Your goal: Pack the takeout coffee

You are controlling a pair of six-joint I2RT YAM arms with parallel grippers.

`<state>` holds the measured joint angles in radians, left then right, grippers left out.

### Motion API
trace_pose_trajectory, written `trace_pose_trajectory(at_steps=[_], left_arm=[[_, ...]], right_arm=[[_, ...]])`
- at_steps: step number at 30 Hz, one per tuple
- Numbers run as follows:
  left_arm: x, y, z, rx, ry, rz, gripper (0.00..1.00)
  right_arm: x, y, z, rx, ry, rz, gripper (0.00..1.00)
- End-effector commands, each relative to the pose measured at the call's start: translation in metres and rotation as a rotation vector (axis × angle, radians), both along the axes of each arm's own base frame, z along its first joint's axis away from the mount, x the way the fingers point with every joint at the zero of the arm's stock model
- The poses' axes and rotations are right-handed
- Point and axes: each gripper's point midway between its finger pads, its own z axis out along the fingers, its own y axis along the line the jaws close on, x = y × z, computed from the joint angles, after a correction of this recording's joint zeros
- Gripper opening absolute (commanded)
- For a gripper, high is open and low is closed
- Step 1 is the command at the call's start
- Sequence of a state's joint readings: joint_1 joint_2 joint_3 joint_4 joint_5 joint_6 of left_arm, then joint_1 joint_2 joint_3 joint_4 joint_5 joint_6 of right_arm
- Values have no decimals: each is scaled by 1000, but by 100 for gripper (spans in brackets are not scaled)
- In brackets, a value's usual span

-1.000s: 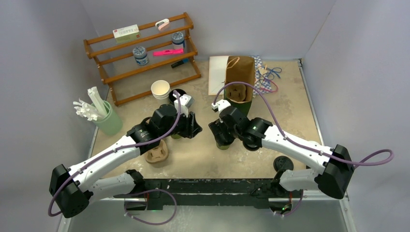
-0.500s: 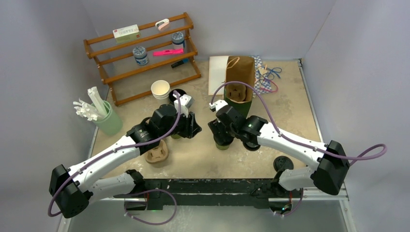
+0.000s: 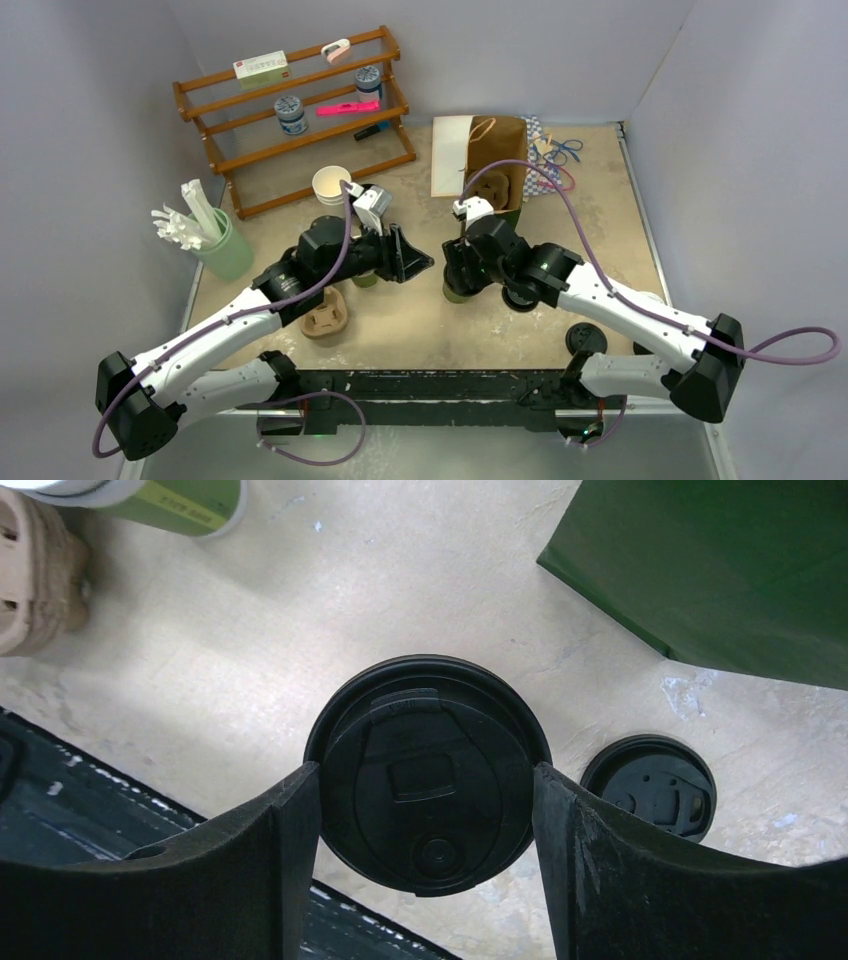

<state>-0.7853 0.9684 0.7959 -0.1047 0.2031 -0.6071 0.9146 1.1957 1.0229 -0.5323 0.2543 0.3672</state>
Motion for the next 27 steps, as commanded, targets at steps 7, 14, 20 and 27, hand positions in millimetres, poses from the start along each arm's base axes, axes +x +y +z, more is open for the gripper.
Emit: trace_pose_trajectory(at_steps=[7, 14, 20, 27], left_arm=[[-71, -29, 104, -482, 38, -390, 57], [-84, -30, 114, -493, 28, -468, 62], [-67, -35, 92, -377, 63, -393, 62], [-96, -29, 122, -491, 15, -543, 69]], right_arm=[[3, -4, 37, 118, -67, -80, 59], [2, -17, 25, 90, -60, -147, 58], [4, -18, 14, 66, -39, -176, 58], [-1, -12, 28, 150, -35, -170, 57]])
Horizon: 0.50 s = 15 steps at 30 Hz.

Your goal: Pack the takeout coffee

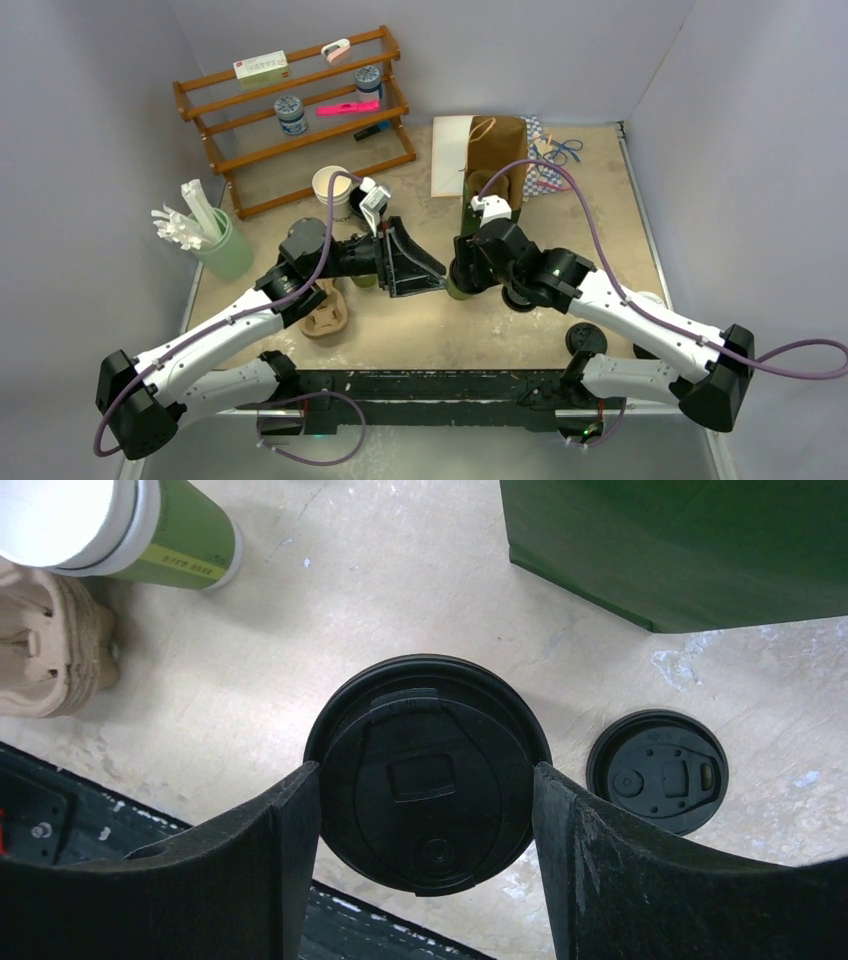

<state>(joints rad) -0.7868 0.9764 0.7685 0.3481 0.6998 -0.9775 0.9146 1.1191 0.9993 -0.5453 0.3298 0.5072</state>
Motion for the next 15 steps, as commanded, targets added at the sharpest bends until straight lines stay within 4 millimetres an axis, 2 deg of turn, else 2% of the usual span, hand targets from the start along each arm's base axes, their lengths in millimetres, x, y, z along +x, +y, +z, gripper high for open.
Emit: trace_pose_trajectory(at_steps=[1, 5, 7, 9, 11, 12, 15], left_arm=[[-13, 5, 27, -53, -63, -32, 69], [-15, 6, 32, -6, -97, -10, 71], [-7, 8, 27, 28, -83, 44, 68], [14, 9, 13, 115, -101, 137, 68], [33, 9, -18, 253, -65, 211, 67], [36, 8, -32, 302, -61, 212, 67], [43, 6, -58, 378, -27, 218, 65]], right_arm=[[-1, 1, 15, 65, -25, -17, 57], [1, -2, 15, 28, -19, -25, 56], [2, -1, 14, 28, -17, -27, 56], [1, 3, 13, 42, -10, -17, 55], [-2, 6, 12, 56, 3, -8, 53], [-3, 6, 13, 61, 7, -3, 53], [-6, 4, 21, 84, 4, -6, 53]])
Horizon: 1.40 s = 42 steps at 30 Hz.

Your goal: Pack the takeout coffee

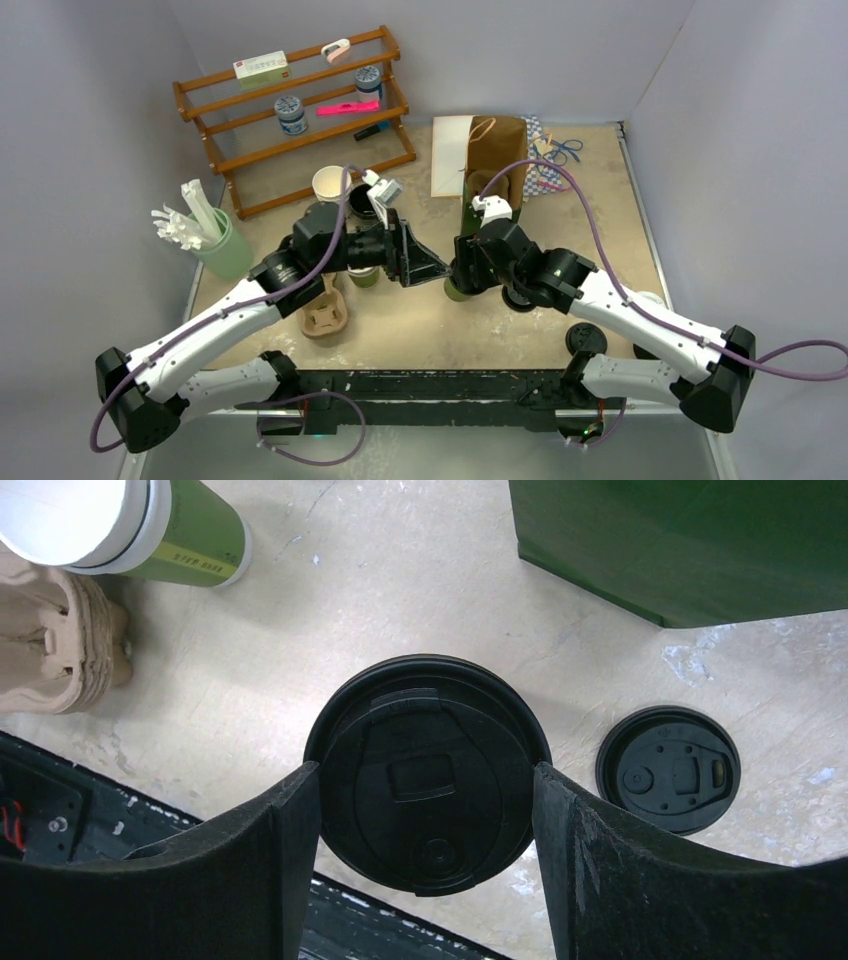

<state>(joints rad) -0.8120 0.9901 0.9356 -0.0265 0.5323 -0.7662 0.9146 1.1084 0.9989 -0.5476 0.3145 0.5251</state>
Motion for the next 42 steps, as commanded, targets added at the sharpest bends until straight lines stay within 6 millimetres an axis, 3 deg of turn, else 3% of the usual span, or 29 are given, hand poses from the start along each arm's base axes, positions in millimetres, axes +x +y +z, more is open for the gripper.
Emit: trace_pose_trajectory(at_steps=[1, 8, 11, 15, 22, 25, 30, 35, 42], left_arm=[[22, 5, -52, 198, 30, 89, 65], [55, 11, -72, 341, -8, 217, 68], [71, 12, -71, 381, -31, 271, 67], [88, 1, -54, 330, -108, 301, 67], [136, -18, -19, 335, -203, 391, 68], [152, -24, 0, 323, -240, 429, 68], [184, -37, 14, 335, -289, 474, 69], [216, -51, 13, 375, -319, 510, 69], [255, -48, -13, 513, -322, 627, 67]], right_arm=[[-5, 2, 22, 68, -6, -3, 52], [-13, -10, 71, 112, -45, -2, 48], [-13, -16, 96, 130, -87, -7, 49], [-5, -32, 139, 117, -169, -67, 48], [5, -71, 232, 167, -364, -209, 43], [9, -78, 257, 181, -416, -238, 40], [29, -79, 269, 139, -479, -313, 40], [47, -71, 270, 85, -521, -339, 39], [65, -57, 257, 35, -534, -342, 38]])
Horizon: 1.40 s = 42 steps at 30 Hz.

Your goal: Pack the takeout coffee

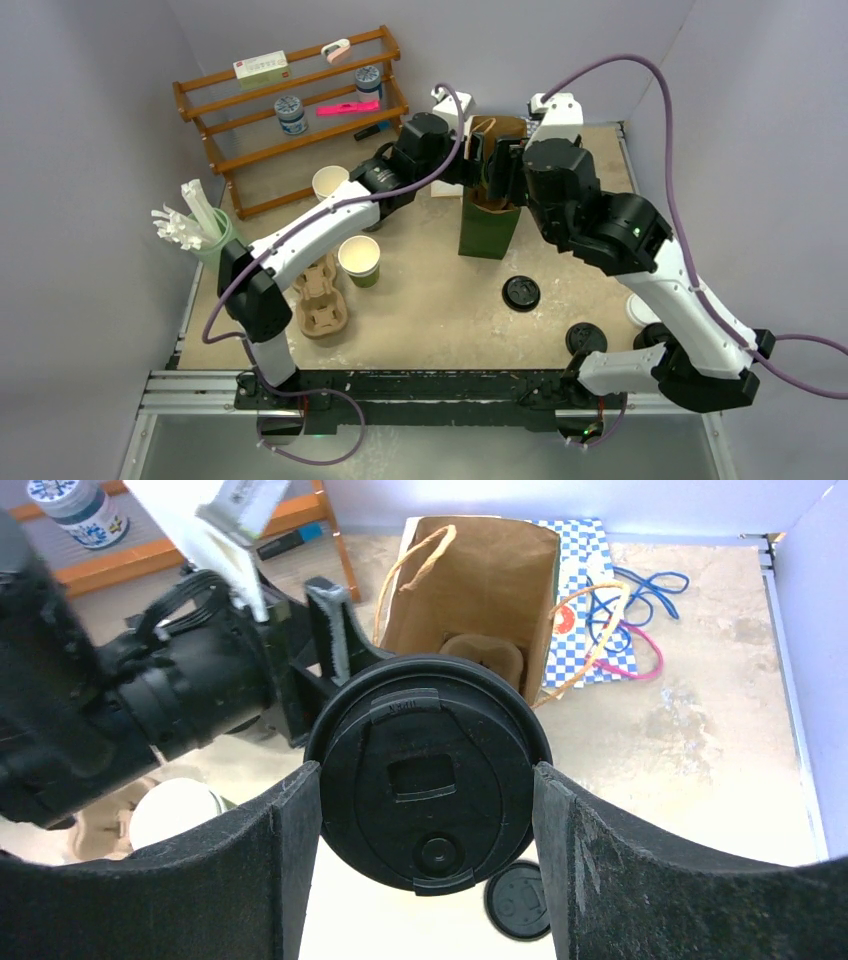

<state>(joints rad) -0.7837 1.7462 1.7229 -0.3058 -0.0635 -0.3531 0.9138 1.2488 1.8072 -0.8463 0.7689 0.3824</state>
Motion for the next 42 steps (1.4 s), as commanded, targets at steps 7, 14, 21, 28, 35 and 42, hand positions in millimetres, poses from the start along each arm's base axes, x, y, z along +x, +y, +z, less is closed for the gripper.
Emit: trace_pose_trajectory(at_steps=[7, 14, 21, 28, 35, 42], left_arm=[[43, 19, -7, 70, -19, 152, 61], [42, 25, -17, 24, 17, 143, 27], [18, 20, -13, -47, 86, 75, 0], [-28, 31, -2, -161, 140, 62, 0], [-99, 44, 11, -346, 181, 56, 28], [-120, 62, 25, -276, 148, 27, 63]], right_arm=[[30, 5, -2, -18, -57, -67, 34], [50, -1, -23, -21, 9, -79, 33], [60, 13, -49, -41, 138, -14, 33], [50, 20, -69, -47, 240, 32, 32], [26, 18, -92, -34, 325, 85, 31], [16, 14, -97, -56, 348, 115, 31]])
